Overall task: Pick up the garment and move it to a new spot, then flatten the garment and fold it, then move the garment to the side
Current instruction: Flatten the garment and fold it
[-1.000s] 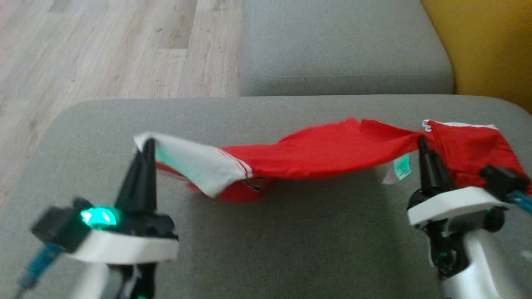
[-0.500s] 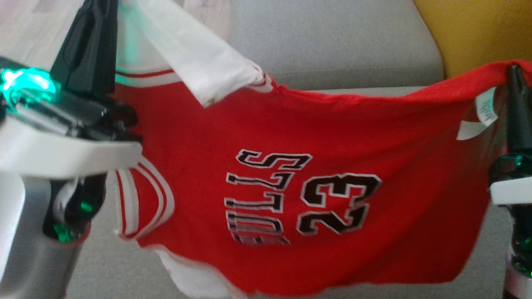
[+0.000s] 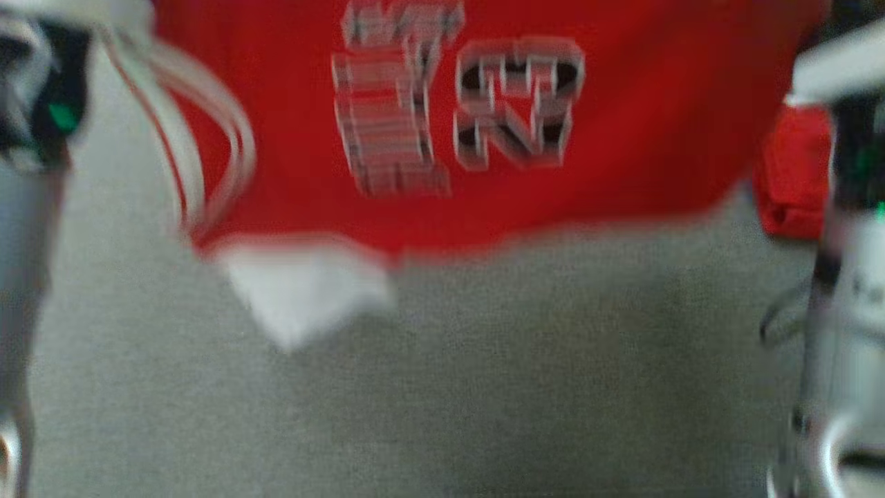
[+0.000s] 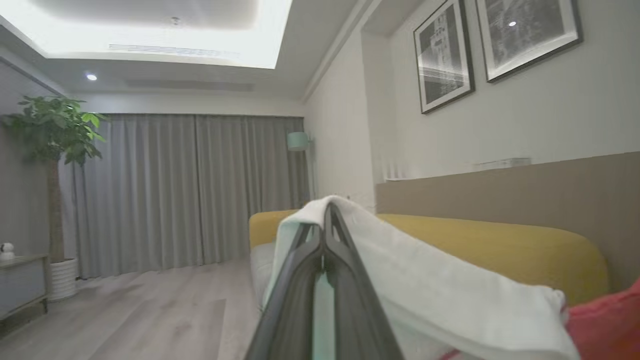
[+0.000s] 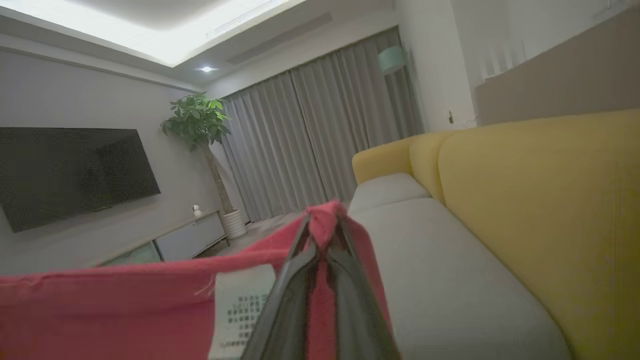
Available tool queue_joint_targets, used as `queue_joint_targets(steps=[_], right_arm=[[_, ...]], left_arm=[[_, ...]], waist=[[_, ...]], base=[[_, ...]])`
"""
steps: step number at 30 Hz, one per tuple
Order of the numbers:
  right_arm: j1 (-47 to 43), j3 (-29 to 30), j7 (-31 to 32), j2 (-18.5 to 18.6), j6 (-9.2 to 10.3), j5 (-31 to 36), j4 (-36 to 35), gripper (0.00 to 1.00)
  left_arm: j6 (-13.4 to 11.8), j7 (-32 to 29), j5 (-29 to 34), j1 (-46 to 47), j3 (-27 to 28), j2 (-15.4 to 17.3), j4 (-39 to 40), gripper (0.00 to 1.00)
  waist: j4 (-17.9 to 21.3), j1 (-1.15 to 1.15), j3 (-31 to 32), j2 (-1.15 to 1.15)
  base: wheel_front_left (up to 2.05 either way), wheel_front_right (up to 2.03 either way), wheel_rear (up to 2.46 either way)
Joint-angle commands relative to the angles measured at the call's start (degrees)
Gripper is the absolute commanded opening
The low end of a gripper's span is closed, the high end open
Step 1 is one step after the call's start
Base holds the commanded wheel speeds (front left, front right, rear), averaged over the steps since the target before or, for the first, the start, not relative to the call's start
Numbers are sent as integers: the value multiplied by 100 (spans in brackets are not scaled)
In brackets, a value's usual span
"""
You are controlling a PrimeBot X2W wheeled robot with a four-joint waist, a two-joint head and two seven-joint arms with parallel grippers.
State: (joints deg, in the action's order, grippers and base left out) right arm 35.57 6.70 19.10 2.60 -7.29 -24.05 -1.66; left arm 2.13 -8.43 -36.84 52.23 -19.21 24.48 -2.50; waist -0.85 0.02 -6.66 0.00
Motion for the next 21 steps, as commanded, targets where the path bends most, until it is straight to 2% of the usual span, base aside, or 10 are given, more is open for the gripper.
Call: queue_joint_targets(steps=[1, 5, 9, 10, 14, 21], right_arm=[[1313, -214, -396, 28, -20, 461, 639, 0], [2588, -324, -1035, 61, -20, 1238, 1866, 0], [3408, -306, -1585, 110, -20, 1860, 2889, 0], [3408, -306, -1585, 110, -20, 1860, 2889, 0], [3746, -128, -2053, 117, -20, 2218, 3706, 0], [3426, 35, -2656, 86, -20, 2439, 4953, 0]], left_arm=[[64, 261, 316, 1153, 209, 136, -524, 0], [155, 699, 669, 2121, 59, -58, -1428, 0], [244, 1140, 908, 2759, -159, -334, -2164, 0], [244, 1140, 908, 2759, -159, -334, -2164, 0], [312, 1540, 897, 2901, -272, -617, -2711, 0], [455, 2057, 669, 2187, -521, -917, -3276, 0]], waist=[[143, -2, -857, 0], [81, -2, -1326, 0], [-83, -2, -1701, 0], [-83, -2, -1701, 0], [-226, -2, -2035, 0], [-379, -2, -2313, 0]], base=[[0, 0, 0], [0, 0, 0], [0, 0, 0], [0, 0, 0], [0, 0, 0], [0, 0, 0]])
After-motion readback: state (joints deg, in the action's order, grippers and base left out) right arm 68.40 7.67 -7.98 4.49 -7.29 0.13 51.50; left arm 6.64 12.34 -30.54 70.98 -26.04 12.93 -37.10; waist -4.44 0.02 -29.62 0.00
